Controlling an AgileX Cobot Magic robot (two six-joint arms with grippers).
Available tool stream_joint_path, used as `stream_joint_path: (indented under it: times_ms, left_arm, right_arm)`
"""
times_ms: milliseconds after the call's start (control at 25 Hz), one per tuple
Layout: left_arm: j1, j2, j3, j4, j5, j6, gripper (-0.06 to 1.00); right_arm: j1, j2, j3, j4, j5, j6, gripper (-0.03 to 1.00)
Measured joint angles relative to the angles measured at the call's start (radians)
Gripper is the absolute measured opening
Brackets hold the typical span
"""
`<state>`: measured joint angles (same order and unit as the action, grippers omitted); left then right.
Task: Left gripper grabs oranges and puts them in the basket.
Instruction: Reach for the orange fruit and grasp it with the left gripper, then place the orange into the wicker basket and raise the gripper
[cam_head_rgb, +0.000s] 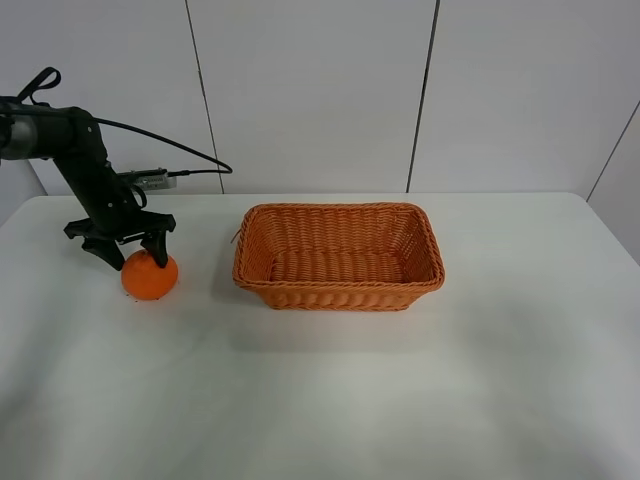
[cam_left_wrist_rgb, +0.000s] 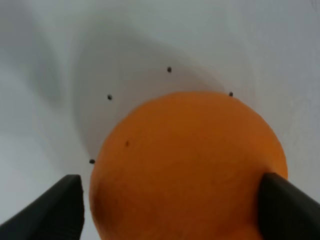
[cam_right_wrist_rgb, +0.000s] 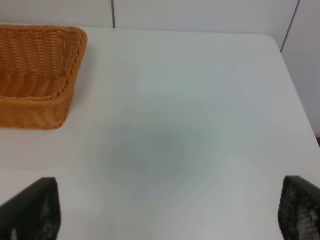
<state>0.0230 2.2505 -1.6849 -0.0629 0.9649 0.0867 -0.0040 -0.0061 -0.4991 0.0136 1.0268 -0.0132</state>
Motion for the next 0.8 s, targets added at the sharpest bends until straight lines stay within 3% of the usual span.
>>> stream_joint_path:
  times_ms: [240,400,480,800]
  left_arm:
    - [0.0,0.001,0.0,0.0,0.002,0.0,0.57]
    - [0.0,0.001,-0.002,0.002,0.004,0.0,0.25]
    - [0.0,0.001,-0.006,0.004,0.013,0.0,0.14]
    - [0.0,-0.014,-0.03,0.008,0.045,0.0,0.13]
  right_arm:
    - [0.0,0.0,0.0,0.0,0.0,0.0,0.69]
    - [0.0,0.0,0.0,0.0,0.0,0.0,0.69]
    - [0.0,0.0,0.0,0.0,0.0,0.0,0.69]
    - [0.0,0.0,0.0,0.0,0.0,0.0,0.69]
